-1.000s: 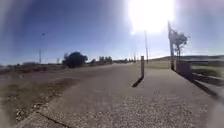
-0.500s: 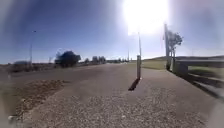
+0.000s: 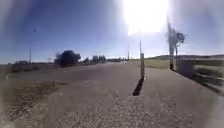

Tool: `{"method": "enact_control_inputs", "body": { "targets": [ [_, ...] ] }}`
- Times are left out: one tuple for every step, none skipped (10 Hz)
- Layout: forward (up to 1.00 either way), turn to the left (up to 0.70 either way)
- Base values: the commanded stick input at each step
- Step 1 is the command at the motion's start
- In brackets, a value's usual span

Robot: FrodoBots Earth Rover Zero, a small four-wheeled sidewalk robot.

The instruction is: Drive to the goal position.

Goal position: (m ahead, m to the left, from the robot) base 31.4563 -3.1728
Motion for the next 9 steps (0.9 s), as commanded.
{"method": "enact_control_inputs", "body": {
  "targets": [
    [0.7, 0.0],
    [0.7, 0.0],
    [0.7, 0.0],
    [0.7, 0.0],
    [0.7, 0.0],
    [0.7, 0.0],
    [0.7, 0.0],
    [0.7, 0.0],
    [0.7, 0.0]
  ]
}}
